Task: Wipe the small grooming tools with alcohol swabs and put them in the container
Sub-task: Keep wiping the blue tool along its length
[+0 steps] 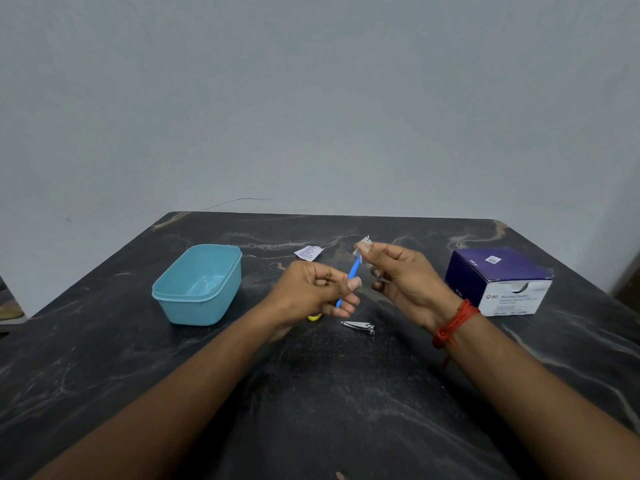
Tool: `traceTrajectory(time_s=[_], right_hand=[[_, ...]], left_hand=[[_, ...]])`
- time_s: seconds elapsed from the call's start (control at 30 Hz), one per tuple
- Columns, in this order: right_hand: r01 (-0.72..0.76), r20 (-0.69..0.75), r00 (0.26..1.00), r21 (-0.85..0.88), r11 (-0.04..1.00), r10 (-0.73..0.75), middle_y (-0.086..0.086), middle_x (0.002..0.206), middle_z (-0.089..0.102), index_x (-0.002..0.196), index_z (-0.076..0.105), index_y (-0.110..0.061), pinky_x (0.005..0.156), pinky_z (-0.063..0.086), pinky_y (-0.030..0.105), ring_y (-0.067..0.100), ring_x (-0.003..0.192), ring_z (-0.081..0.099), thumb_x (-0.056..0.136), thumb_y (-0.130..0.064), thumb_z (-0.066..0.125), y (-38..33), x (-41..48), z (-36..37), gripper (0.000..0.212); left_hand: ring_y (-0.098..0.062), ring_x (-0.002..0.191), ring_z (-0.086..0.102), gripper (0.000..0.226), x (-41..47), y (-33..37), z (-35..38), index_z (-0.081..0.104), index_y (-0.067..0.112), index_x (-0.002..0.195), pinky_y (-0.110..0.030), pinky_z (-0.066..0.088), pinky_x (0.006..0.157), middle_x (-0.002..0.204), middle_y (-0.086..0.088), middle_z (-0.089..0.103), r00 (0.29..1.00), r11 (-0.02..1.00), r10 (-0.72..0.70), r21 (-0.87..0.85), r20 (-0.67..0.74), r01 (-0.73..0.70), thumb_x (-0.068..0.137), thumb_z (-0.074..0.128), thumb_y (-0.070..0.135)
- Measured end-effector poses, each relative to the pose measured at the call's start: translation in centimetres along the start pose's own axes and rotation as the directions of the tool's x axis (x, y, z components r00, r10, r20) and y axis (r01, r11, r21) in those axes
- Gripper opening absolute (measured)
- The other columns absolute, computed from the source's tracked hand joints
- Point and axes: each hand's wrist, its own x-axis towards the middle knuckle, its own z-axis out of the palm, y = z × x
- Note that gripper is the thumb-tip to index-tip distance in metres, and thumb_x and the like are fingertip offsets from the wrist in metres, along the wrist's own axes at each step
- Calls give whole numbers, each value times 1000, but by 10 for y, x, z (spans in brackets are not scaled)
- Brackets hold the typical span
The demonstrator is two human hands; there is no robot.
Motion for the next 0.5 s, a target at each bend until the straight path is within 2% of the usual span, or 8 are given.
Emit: traceTrajectory(time_s=[0.1, 0.2, 0.3, 0.4, 0.5], right_hand=[[24, -21, 999, 33, 999, -23, -6, 94, 73, 103, 75, -8, 64, 35, 25, 1, 59, 47, 71, -33, 77, -5, 0, -4, 40], [31, -16, 999, 13, 999, -31, -6, 95, 74, 104, 75, -8, 63, 35, 25, 3, 59, 44, 73, -34, 77, -6, 0, -4, 41], [46, -17, 999, -40, 998, -47, -2, 97, 74, 96, 79, -10, 60, 34, 24, 6, 61, 36, 72, -35, 77, -3, -2, -1, 34], [72, -37, 997, -71, 995, -74, 4, 97, 75, 86, 80, -11, 56, 33, 23, 8, 60, 34, 70, -34, 79, 2, -4, 4, 29], [77, -57, 995, -98, 992, -83, 21, 99, 72, 80, 81, -15, 55, 31, 26, 10, 59, 33, 68, -36, 80, 6, -5, 11, 25]], left_hand=[[-18, 71, 71, 32, -2, 1, -3, 72, -3, 106, -24, 61, 68, 85, -18, 74, 997, 998, -22, -49, 78, 26, 84, 71, 20], [-18, 68, 72, 29, 1, 0, -3, 72, -4, 104, -24, 61, 66, 82, -18, 75, 1000, 999, -17, -34, 14, 17, 84, 73, 17], [-17, 63, 71, 21, 2, -2, -1, 72, -6, 98, -22, 59, 61, 79, -18, 75, 998, 1000, -14, -8, -62, 13, 84, 75, 10], [-17, 63, 71, 17, 1, -4, -1, 73, -3, 94, -21, 58, 59, 79, -19, 75, 997, 1000, -4, 8, -75, 5, 83, 77, 10], [-18, 63, 72, 14, 2, -5, -2, 73, 1, 90, -21, 58, 60, 79, -20, 75, 996, 1000, 1, 20, -84, 1, 83, 77, 13]])
